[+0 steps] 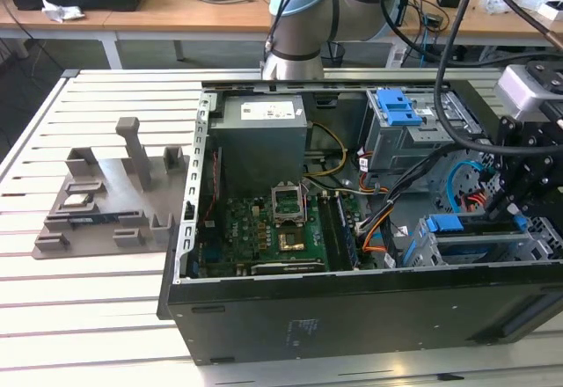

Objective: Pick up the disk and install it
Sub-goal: 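Insert the first disk wire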

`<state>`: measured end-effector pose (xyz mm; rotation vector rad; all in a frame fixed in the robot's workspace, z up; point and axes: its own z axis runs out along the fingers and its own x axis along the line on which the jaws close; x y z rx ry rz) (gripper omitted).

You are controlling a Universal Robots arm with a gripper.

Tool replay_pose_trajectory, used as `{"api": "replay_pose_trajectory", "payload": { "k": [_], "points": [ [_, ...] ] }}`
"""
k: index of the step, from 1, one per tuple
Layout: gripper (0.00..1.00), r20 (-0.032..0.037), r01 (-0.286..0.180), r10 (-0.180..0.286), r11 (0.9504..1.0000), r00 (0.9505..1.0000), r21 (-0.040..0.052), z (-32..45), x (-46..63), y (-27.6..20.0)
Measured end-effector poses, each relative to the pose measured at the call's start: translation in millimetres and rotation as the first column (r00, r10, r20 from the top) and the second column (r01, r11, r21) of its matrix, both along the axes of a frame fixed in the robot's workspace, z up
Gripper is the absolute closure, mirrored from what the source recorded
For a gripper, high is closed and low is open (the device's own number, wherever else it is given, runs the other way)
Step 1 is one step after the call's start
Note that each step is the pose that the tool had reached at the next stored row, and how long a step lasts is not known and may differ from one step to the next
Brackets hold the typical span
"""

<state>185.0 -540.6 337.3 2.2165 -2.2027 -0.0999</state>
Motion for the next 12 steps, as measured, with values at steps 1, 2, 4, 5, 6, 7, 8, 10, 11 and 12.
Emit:
{"api": "replay_pose_trajectory", "payload": {
  "k": [1, 2, 4, 5, 6, 7, 8, 10, 11, 12],
  "points": [
    [0.83, 0.0, 0.0, 0.0, 1.0, 1.0, 0.0, 0.0, 0.0, 0.0],
    [0.83, -0.0002, 0.0, 0.0, 1.0, 1.0, 0.0001, 0.0, 0.0, 0.0],
    [0.82, -0.0001, 0.0, 0.0, 1.0, 1.0, 0.0003, -0.2, 0.0, 0.0],
    [0.82, -0.0001, 0.0, 0.0, 1.0, 1.0, 0.0003, -0.2, 0.0, 0.0],
    [0.75, 0.0, 0.0, 0.0, 1.0, 1.0, 0.0002, -0.2, 0.0, 0.0],
    [0.75, -0.0001, 0.0, 0.0, 1.0, 1.0, 0.0003, 1.1, 0.0, 0.0],
    [0.75, 0.0, 0.0, 0.0, 1.0, 1.0, 0.0001, 6.9, 0.0, 0.0],
    [0.76, 0.0, 0.0, 0.0, 1.0, 1.0, 0.0002, 16.5, -0.1, 0.8],
    [0.83, 0.0001, 0.0, 0.0, 1.0, 1.0, 0.0, 24.6, -0.2, 1.2],
    [0.89, 0.0001, 0.0, 0.0, 1.0, 1.0, 0.0, 29.0, -0.2, 1.6]
  ]
}}
